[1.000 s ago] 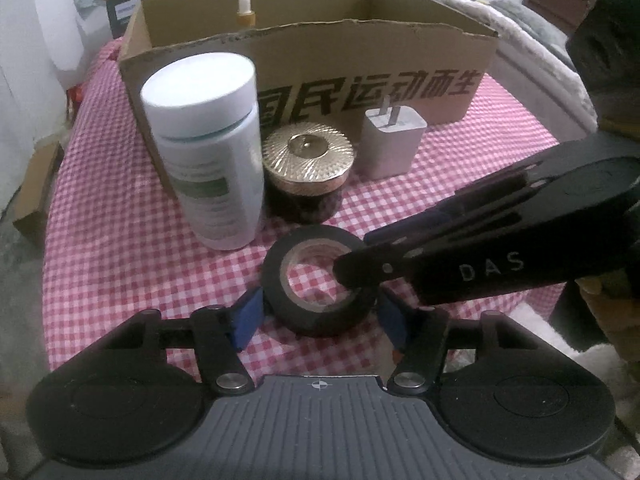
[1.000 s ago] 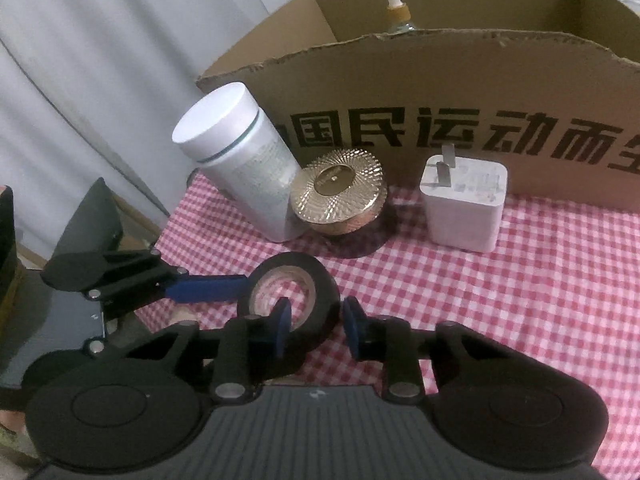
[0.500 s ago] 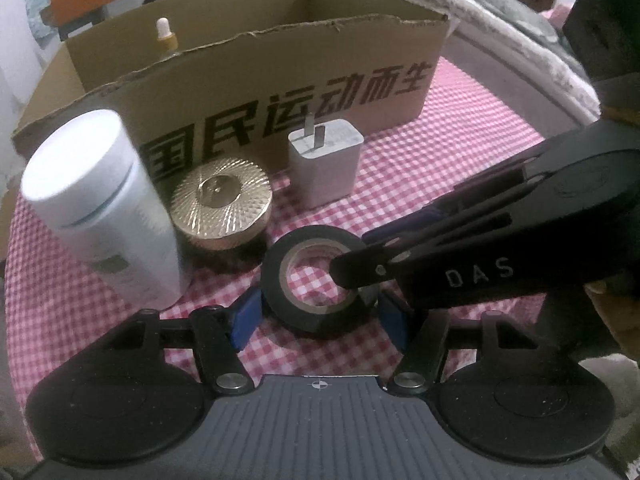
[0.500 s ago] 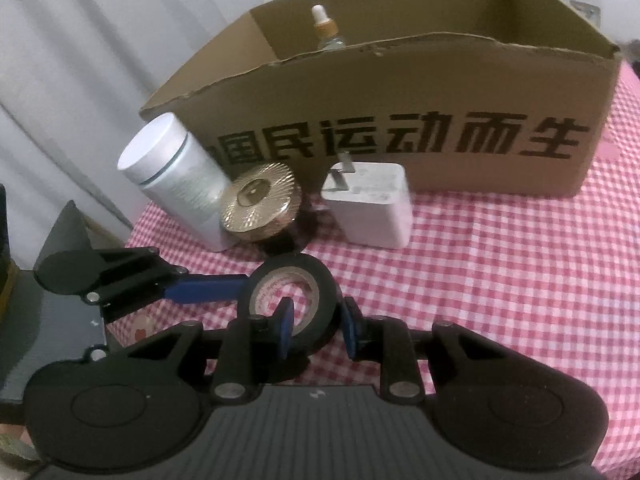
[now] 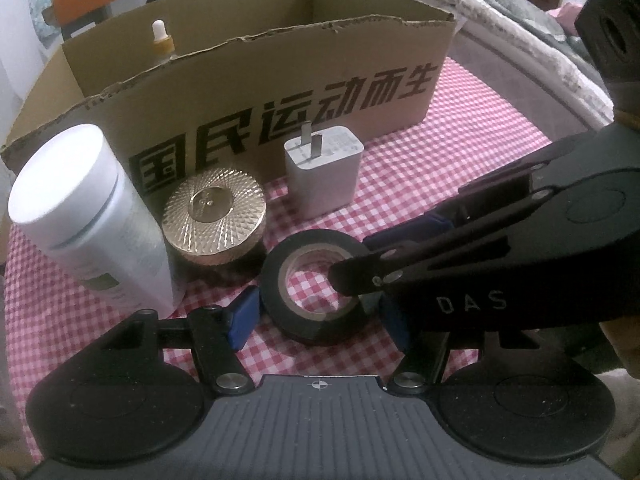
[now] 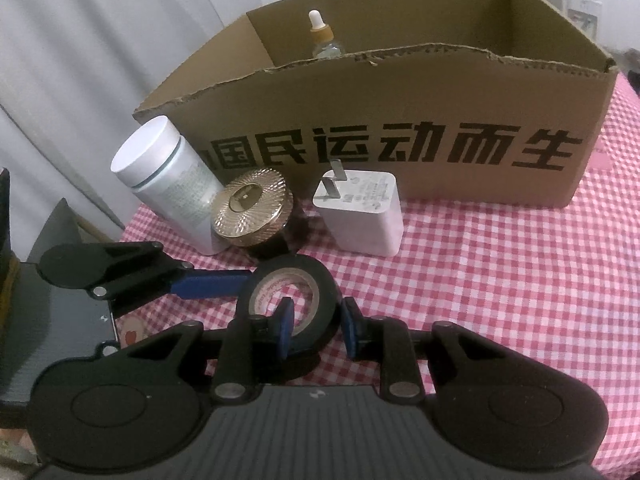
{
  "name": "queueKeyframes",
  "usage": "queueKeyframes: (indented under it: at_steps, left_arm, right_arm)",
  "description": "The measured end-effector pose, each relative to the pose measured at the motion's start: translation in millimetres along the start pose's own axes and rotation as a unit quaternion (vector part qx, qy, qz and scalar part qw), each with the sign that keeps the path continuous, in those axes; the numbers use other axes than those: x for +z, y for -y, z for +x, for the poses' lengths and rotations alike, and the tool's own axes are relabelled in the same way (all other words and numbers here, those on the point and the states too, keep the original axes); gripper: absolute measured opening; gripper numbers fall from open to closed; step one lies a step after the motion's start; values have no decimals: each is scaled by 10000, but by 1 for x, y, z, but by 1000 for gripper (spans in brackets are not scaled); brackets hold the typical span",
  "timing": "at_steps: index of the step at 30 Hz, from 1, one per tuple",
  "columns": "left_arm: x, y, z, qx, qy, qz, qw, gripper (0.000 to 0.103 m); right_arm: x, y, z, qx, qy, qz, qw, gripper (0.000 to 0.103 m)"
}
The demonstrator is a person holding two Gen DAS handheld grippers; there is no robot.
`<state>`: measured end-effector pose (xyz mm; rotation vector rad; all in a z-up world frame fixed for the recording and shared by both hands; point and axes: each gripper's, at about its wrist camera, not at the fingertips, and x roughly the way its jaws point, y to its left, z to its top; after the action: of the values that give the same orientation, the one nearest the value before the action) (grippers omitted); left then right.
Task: Organize rigid objects
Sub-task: 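Lift the black tape roll with the right gripper over the box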
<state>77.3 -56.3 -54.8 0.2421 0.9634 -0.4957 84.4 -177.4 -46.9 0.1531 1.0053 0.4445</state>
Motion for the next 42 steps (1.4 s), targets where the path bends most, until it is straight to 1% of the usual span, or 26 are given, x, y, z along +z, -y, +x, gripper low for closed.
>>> queueKeyframes:
  at_steps: [12, 25, 34, 38, 42]
  left_arm:
    - [5, 0, 8, 39, -37, 14, 10000, 66]
    - [2, -1, 12, 44, 26, -5, 10000, 66]
    - [2, 3, -5, 86, 176, 14, 9998, 66]
    - [2, 9, -20, 125, 342, 75, 9993, 66]
    - [5, 15, -41, 175, 601, 171, 9979, 66]
  right_arm:
    - [7, 2, 6, -32, 22, -84, 10000, 28]
    - [6, 3, 6, -9, 56, -25, 10000, 27]
    - [3, -4, -5, -26, 132, -60, 9999, 27]
    - [2, -9, -18, -49, 243, -125, 9996, 27]
    - [1, -15, -39, -68, 437, -197, 9988, 28]
